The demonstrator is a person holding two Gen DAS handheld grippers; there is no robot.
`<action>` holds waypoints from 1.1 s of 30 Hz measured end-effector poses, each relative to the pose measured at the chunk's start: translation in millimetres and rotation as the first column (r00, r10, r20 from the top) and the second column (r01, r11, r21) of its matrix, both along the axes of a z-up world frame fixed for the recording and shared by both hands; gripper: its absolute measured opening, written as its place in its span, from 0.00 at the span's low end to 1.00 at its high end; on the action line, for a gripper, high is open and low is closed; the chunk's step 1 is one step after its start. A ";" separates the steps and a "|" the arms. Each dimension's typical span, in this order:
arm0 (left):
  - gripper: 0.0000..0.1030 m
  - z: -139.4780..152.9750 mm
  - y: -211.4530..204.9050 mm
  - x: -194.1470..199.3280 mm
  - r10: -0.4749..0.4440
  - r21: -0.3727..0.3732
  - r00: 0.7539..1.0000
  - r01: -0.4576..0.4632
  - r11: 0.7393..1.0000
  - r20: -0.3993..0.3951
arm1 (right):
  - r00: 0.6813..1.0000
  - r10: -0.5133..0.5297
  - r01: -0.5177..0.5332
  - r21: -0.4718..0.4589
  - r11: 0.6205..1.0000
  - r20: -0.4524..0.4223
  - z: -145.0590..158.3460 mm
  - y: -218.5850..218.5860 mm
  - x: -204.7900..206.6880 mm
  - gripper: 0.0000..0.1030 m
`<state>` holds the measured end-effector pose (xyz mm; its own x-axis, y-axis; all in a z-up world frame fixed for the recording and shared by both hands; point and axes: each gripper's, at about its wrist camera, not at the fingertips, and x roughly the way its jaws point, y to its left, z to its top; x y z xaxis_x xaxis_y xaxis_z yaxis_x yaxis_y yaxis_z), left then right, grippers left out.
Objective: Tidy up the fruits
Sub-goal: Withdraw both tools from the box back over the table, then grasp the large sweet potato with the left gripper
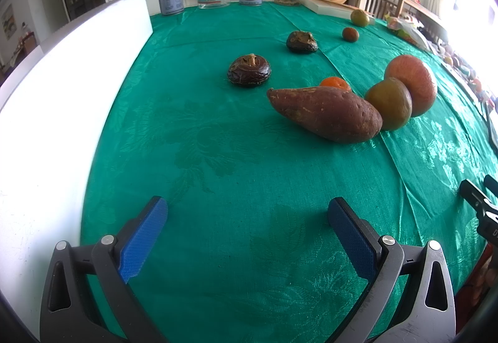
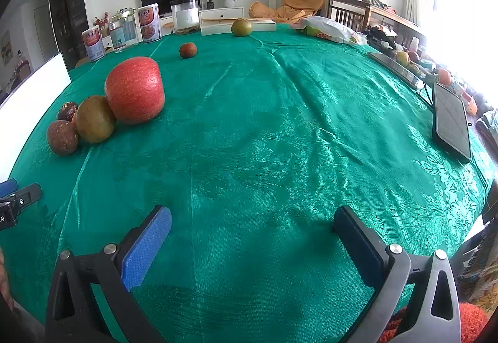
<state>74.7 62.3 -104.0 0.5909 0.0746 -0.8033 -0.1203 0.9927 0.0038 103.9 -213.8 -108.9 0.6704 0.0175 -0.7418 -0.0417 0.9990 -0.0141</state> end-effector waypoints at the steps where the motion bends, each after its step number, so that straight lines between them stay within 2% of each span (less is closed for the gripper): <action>1: 1.00 0.4 0.2 0.0 -0.004 -0.002 1.000 0.004 1.000 -0.001 | 1.000 0.000 0.000 0.000 1.000 0.000 0.0 0.0 0.0 1.00; 5: 0.99 2.1 0.1 0.7 -0.024 -0.010 1.000 0.024 1.000 -0.006 | 1.000 0.000 0.000 0.000 1.000 0.006 1.0 0.2 -0.7 1.00; 7: 0.99 3.7 -3.3 2.8 -0.063 -0.019 0.998 0.063 0.998 -0.021 | 1.000 0.000 0.000 -0.001 1.000 0.011 1.3 0.5 -1.4 1.00; 8: 0.99 5.9 -4.5 5.1 -0.081 -0.044 0.996 0.080 0.996 -0.033 | 1.000 0.000 0.000 -0.001 1.000 0.013 1.2 0.6 -1.8 1.00; 10: 0.98 12.6 -4.4 11.5 -0.086 -0.145 0.996 0.079 0.986 -0.037 | 1.000 0.000 0.000 -0.001 1.000 0.014 1.2 0.8 -2.3 1.00; 12: 0.98 22.2 -4.3 21.3 -0.050 -0.237 0.998 0.043 0.971 -0.023 | 1.000 0.000 0.000 -0.001 1.000 0.014 1.3 0.8 -2.2 1.00; 15: 0.99 32.7 -9.7 41.0 0.029 -0.281 1.000 -0.027 0.959 0.004 | 1.000 0.001 -0.001 -0.001 1.000 0.014 1.2 0.8 -2.3 1.00; 17: 0.99 32.1 -16.1 55.2 0.069 -0.258 0.997 -0.063 0.964 0.016 | 1.000 0.001 -0.001 -0.001 1.000 0.014 1.2 0.7 -2.4 1.00; 20: 1.00 21.6 -23.5 71.5 0.097 -0.179 0.995 -0.096 0.979 -0.007 | 1.000 0.005 -0.005 0.000 1.000 0.013 0.9 0.4 -2.1 1.00; 21: 0.99 19.5 -22.4 71.7 0.088 -0.189 0.996 -0.088 0.978 -0.005 | 1.000 0.007 -0.007 0.000 1.000 0.013 0.8 0.3 -2.1 1.00; 24: 0.99 23.2 -16.0 61.0 0.074 -0.190 0.997 -0.073 0.979 -0.003 | 1.000 0.011 -0.011 0.000 1.000 0.013 0.4 -0.2 -2.5 1.00; 28: 0.99 34.8 0.4 32.6 0.089 -0.104 0.996 -0.086 0.991 0.031 | 1.000 0.010 -0.010 0.001 1.000 0.009 0.3 -0.4 -0.9 1.00; 30: 0.99 38.4 9.1 23.7 0.088 -0.102 0.995 -0.083 0.991 0.045 | 1.000 0.008 -0.008 0.001 1.000 0.008 0.0 -0.1 0.5 1.00; 33: 0.99 42.0 10.1 30.0 0.051 -0.144 0.998 -0.044 0.989 0.044 | 1.000 0.003 -0.003 0.001 1.000 0.011 -0.7 1.0 1.6 1.00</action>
